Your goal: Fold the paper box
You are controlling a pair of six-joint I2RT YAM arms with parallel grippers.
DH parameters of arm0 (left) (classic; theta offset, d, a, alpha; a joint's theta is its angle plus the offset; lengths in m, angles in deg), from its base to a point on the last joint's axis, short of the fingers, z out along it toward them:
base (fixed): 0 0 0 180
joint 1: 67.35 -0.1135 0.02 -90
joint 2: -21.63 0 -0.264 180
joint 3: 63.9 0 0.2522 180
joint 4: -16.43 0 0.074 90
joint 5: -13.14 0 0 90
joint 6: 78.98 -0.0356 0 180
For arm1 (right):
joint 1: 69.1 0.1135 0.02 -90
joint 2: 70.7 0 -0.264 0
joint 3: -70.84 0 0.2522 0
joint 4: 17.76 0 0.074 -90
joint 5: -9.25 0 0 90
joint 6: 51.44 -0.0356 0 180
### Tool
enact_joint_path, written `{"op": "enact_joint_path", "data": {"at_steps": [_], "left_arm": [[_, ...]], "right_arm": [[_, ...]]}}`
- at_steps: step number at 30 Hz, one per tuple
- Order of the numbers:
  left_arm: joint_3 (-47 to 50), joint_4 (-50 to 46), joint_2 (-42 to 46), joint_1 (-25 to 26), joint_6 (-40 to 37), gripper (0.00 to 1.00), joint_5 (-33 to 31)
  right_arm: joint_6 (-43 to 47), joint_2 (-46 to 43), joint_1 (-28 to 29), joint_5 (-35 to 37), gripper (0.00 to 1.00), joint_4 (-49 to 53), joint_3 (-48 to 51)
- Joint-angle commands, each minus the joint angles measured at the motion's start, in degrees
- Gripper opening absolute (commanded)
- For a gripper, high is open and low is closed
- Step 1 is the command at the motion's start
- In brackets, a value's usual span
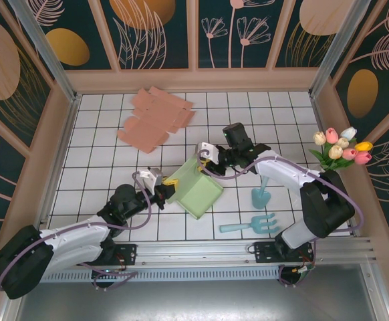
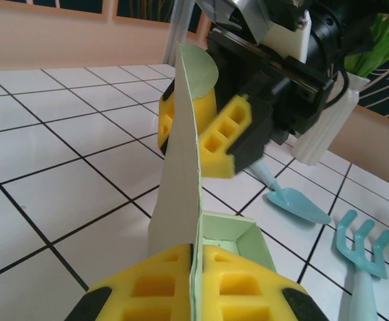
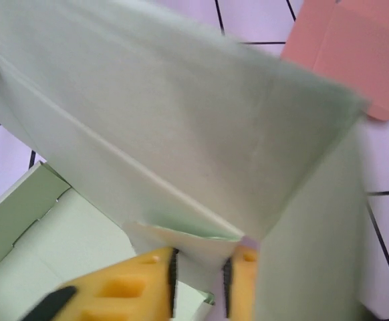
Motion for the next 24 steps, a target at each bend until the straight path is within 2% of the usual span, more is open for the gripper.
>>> {"op": "enact_joint_path", "data": {"at_steps": [1,5,7,11,13,14,15,16,18,19,21,23,24], "left_arm": [[0.28,3.82,0.87,0.27,-1.3,0.0,7.58],[0.04,3.85,0.71,0.35,-1.73,0.0,9.95],[-0.03,4.06,0.46,0.3,-2.05,0.0,12.28],[-0.31,4.55,0.17,0.59,-2.39,0.0,15.63],[-0.31,4.54,0.34,0.66,-2.37,0.0,15.08],[-0.31,4.19,0.59,0.69,-2.35,0.0,13.66],[-0.4,3.56,0.82,0.68,-2.4,0.0,12.13],[-0.59,2.78,1.04,0.7,-2.47,0.0,10.63],[-1.26,1.22,1.56,0.71,-1.47,0.0,5.56],[-1.56,0.45,1.86,0.7,-0.92,0.06,3.46],[-1.89,-1.66,3.22,0.66,1.8,0.27,-4.17],[-1.76,-4.55,5.95,0.7,4.53,0.33,-12.0],[-1.63,-6.9,7.97,0.67,6.95,0.29,-17.04]], "right_arm": [[3.37,-1.17,0.41,-10.31,0.21,0.07,1.42],[7.12,-3.08,0.15,-14.32,0.21,0.27,3.67],[8.28,-3.78,0.05,-14.67,0.41,0.39,4.24],[9.61,-4.01,-0.71,-15.03,0.43,2.51,3.82],[10.32,-3.96,-0.99,-15.74,0.37,3.95,3.24],[10.54,-3.94,-1.16,-16.06,0.3,4.46,3.03],[10.57,-4.02,-1.26,-16.12,0.17,4.62,2.89],[10.51,-4.14,-1.35,-15.97,0.09,4.56,2.93],[10.21,-4.79,-1.48,-14.91,0.0,3.59,3.43],[9.53,-5.17,-1.45,-14.15,0.0,2.46,3.87],[7.36,-6.45,-1.49,-12.49,0.0,-1.32,5.74],[5.5,-7.54,-3.39,-10.86,0.0,-4.46,7.35],[4.67,-7.93,-3.78,-9.87,0.0,-5.89,8.14]]}}
